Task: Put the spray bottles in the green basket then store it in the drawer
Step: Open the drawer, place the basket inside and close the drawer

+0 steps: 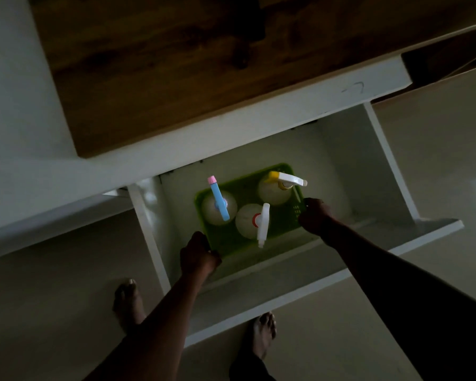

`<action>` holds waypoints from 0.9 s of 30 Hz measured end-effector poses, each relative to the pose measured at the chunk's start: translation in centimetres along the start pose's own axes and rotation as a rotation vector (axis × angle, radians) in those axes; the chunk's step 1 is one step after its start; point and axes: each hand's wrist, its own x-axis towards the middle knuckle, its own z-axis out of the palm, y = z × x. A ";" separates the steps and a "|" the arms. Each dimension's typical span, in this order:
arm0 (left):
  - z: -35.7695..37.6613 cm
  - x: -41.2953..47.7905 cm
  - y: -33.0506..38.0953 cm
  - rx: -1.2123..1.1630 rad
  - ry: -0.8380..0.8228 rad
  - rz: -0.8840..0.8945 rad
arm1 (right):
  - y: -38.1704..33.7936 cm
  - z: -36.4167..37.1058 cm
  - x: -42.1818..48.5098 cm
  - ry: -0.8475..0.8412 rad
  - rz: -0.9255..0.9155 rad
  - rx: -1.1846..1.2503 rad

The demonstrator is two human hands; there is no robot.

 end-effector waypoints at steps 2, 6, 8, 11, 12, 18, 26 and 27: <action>0.4 0.4 -0.4 0.009 0.015 0.029 | 0.3 0.2 0.6 -0.035 0.024 0.027; 0.9 1.0 -1.6 -0.008 0.029 0.050 | 0.8 0.8 1.4 -0.029 -0.010 0.046; 1.0 1.2 -2.0 -0.037 0.021 0.024 | 0.8 1.2 1.0 -0.027 -0.040 0.014; 0.9 0.6 -2.3 -0.104 -0.002 -0.024 | 0.8 1.5 -0.5 -0.004 -0.140 -0.150; 0.8 0.1 -2.2 -0.129 -0.006 -0.029 | 0.9 1.5 -1.3 0.016 -0.190 -0.215; -0.8 -7.1 -0.5 -0.104 0.057 0.052 | 2.3 1.5 -9.1 0.130 -0.503 -0.323; 0.1 -20.2 -2.1 0.293 0.259 0.506 | 6.1 3.0 -20.0 0.462 -0.713 -0.469; 0.5 -21.2 -2.4 0.337 0.213 0.491 | 6.8 3.3 -20.8 0.446 -0.702 -0.489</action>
